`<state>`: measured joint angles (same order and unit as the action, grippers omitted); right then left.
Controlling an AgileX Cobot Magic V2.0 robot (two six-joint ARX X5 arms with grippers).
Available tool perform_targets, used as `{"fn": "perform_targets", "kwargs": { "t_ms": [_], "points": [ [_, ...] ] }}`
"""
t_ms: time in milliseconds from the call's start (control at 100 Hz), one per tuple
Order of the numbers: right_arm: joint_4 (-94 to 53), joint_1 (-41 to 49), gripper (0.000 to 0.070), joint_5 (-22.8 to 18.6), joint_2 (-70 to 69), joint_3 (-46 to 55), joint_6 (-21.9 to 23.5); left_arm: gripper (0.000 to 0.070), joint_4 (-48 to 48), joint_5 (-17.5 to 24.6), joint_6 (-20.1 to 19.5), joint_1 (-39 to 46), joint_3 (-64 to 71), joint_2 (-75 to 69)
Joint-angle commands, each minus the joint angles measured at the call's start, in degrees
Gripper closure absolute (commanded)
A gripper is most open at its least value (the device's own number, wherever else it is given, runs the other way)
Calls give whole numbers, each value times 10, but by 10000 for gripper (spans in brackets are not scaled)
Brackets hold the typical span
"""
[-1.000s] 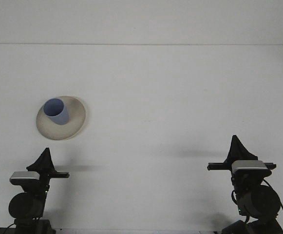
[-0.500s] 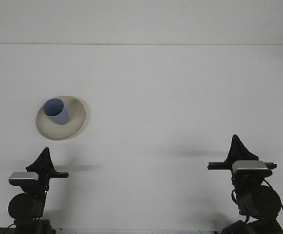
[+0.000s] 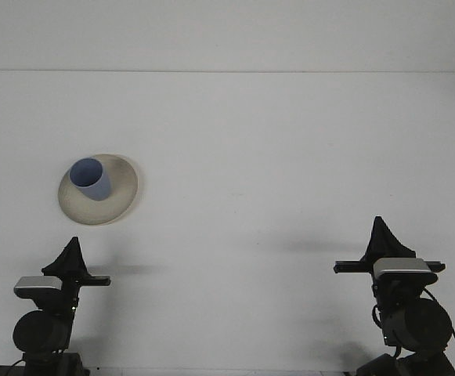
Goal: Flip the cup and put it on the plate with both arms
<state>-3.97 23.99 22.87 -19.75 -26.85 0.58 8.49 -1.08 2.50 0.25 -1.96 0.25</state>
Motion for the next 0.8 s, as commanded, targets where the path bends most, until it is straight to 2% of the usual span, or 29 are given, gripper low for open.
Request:
{"fn": "perform_targets", "kwargs": {
  "t_ms": [0,50,90,210,290,480,580,790],
  "points": [
    [4,-2,696,11,3,-2,-39,688,6,0,3,0,12,0],
    [1,-14,696,8,6,1,-50,688,6,0,3,0,12,0],
    [4,-29,696,-12,11,7,-58,688,6,0,3,1,12,0],
    [5,-94,696,-145,42,43,-114,688,6,0,3,0,12,0],
    [6,-138,696,-193,71,80,-129,688,6,0,3,0,12,0],
    [10,-202,696,-205,157,175,-132,688,6,0,3,0,12,0],
    [10,-215,696,-219,199,215,-149,688,6,0,3,0,12,0],
    [31,-224,696,-229,197,261,-157,688,5,0,3,1,12,0]
  ]
}}
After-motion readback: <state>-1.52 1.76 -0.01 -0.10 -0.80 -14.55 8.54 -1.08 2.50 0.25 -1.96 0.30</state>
